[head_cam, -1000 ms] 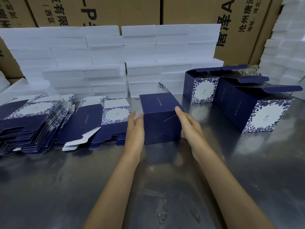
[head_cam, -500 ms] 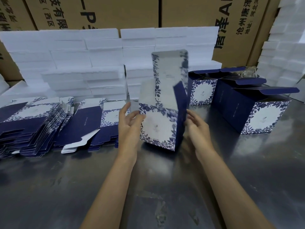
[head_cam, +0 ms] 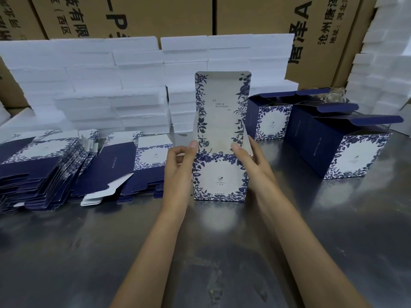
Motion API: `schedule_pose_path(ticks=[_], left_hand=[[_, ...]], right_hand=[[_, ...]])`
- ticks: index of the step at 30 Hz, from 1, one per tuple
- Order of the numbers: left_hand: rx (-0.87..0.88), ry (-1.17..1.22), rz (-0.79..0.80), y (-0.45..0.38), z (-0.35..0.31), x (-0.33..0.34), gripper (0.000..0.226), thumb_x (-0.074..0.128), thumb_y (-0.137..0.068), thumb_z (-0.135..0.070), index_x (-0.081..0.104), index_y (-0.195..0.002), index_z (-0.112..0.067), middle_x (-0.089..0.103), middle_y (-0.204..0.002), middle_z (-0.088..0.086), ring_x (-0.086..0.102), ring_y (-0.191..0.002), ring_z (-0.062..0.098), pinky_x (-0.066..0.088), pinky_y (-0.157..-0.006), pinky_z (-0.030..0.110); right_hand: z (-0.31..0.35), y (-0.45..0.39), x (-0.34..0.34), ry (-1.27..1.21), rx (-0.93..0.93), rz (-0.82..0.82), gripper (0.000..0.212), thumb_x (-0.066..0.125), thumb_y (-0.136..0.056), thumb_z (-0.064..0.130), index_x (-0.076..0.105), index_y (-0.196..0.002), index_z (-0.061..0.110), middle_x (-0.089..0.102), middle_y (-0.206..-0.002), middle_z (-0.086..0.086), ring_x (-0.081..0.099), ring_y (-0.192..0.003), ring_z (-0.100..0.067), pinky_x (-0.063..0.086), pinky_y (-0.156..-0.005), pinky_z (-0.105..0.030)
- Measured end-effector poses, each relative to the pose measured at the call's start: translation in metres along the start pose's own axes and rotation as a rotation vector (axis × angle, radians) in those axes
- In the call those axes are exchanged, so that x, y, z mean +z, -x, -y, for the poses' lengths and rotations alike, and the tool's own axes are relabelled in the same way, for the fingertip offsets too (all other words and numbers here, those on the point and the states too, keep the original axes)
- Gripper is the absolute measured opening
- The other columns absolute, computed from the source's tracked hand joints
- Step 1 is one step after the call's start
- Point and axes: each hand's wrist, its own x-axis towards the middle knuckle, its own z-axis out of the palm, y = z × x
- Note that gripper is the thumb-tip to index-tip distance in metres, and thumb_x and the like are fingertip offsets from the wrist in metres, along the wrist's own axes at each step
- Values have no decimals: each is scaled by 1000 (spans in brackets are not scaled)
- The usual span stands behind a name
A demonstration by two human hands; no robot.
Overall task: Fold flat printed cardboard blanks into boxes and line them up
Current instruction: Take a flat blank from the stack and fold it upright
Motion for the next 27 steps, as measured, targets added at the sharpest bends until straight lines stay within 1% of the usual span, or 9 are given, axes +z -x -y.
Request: schedule_pose_path(ticks=[3, 6, 9, 11, 15, 18, 20, 24, 27], left_hand=[[-17, 20, 3, 1, -1, 1, 33, 55, -93, -59, 55, -88, -27, 54, -76, -15, 52, -69, 3, 43, -66, 23], [-22, -11, 10, 3, -3, 0, 37, 55, -92, -62, 54, -84, -26, 51, -73, -15, 49, -68, 4, 40, -67, 25], [-42, -13, 27, 2, -6, -4, 34, 66, -89, -52, 53, -85, -20, 51, -82, 1, 48, -74, 12, 38, -73, 31], [-55, -26, 54, 3, -10, -7, 27, 70, -88, -38, 53, -82, -18, 51, -81, 5, 48, -68, 12, 39, -68, 26], [37, -168, 104, 5, -15, -8, 34, 63, -94, -24, 44, -68, -15, 38, -64, 4, 35, -52, 9, 31, -45, 16], [84, -276, 147, 5, -19, -7, 39, 57, -98, -22, 37, -66, -16, 30, -55, -2, 29, -48, 12, 30, -44, 21], [54, -332, 185, 3, -21, -8, 42, 56, -98, -20, 37, -61, -20, 29, -48, -8, 30, -42, 10, 34, -46, 22], [-118, -452, 341, -11, -39, -8, 38, 56, -97, -29, 46, -61, -22, 36, -40, -7, 38, -33, 15, 38, -61, 32], [-115, -695, 384, -23, -55, -7, 40, 53, -99, -45, 44, -73, -16, 45, -55, 0, 45, -36, 14, 41, -60, 29]], right_hand=[[0, 0, 0, -18, -19, 35, 75, 75, -62, 55, 56, -134, 50, 67, -132, 14, 64, -123, -14, 47, -111, -50], [3, 5, 0, -2, -43, 43, 75, 71, -63, 50, 53, -136, 53, 64, -136, 15, 61, -126, -15, 46, -111, -51], [6, 10, 0, 38, -77, 89, 76, 69, -72, 45, 44, -143, 54, 63, -136, 15, 62, -124, -16, 46, -111, -50], [8, 12, 0, 54, -80, 108, 75, 66, -76, 43, 40, -144, 56, 63, -136, 16, 64, -122, -15, 48, -110, -49], [8, 10, -2, 17, -96, 67, 73, 65, -78, 41, 40, -145, 57, 59, -137, 22, 63, -118, -1, 51, -104, -38], [4, 8, -3, 32, -148, 24, 70, 64, -84, 33, 39, -144, 61, 52, -119, 52, 55, -99, 25, 44, -84, -17], [3, 8, -4, 21, -141, 23, 73, 61, -78, 33, 41, -141, 62, 52, -120, 53, 55, -104, 22, 45, -88, -21], [2, 7, -7, -30, -135, 33, 72, 59, -74, 27, 50, -140, 54, 57, -144, 18, 57, -131, -12, 45, -112, -51], [-1, 4, -8, -32, -133, 56, 69, 59, -77, 27, 51, -139, 55, 63, -130, 31, 63, -117, 3, 54, -98, -40]])
